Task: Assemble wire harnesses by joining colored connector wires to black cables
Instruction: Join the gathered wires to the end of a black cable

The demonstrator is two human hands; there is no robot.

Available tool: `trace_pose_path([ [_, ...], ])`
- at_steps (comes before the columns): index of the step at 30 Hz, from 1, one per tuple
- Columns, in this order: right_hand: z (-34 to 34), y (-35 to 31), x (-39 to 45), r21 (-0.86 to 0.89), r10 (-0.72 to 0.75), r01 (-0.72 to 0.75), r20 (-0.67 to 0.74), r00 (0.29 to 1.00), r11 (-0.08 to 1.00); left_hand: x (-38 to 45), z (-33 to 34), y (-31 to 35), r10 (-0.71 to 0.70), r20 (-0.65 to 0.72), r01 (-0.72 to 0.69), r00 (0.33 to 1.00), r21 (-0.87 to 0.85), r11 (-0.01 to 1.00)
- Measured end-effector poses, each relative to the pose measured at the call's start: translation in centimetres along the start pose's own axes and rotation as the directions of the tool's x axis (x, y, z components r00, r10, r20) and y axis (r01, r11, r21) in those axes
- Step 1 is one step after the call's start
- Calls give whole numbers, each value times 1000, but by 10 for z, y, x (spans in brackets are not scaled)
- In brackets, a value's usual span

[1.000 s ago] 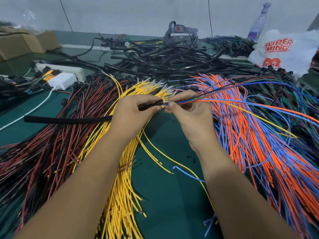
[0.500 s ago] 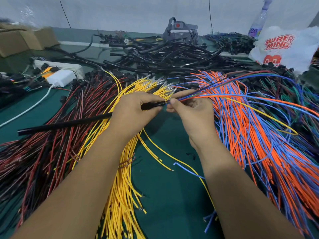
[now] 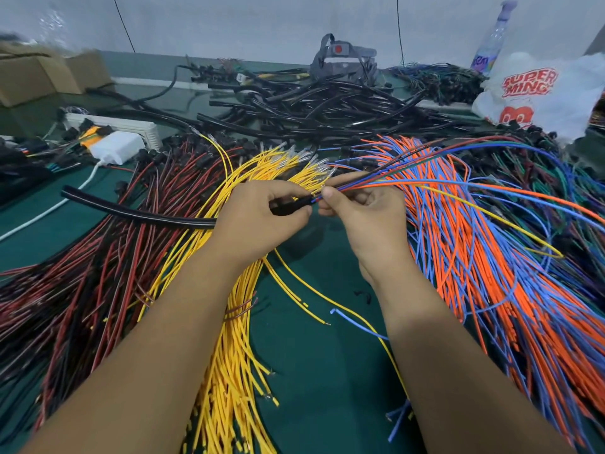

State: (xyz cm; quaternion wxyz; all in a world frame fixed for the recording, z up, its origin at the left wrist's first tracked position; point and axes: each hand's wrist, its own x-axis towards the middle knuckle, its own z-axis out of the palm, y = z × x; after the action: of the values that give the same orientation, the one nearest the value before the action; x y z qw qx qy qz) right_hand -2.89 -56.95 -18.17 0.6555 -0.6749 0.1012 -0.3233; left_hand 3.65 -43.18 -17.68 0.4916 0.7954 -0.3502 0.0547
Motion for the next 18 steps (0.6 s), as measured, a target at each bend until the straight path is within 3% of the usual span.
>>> trace_pose_path([
  [14,0,-3,-2,81,99,-105,82,992,991,-1,0,4,60,-33,-63,998,-78,995],
  [18,1,-6,-4,222,167,-203,170,971,954,-2,-2,7,96,-20,-98,995,-99,990],
])
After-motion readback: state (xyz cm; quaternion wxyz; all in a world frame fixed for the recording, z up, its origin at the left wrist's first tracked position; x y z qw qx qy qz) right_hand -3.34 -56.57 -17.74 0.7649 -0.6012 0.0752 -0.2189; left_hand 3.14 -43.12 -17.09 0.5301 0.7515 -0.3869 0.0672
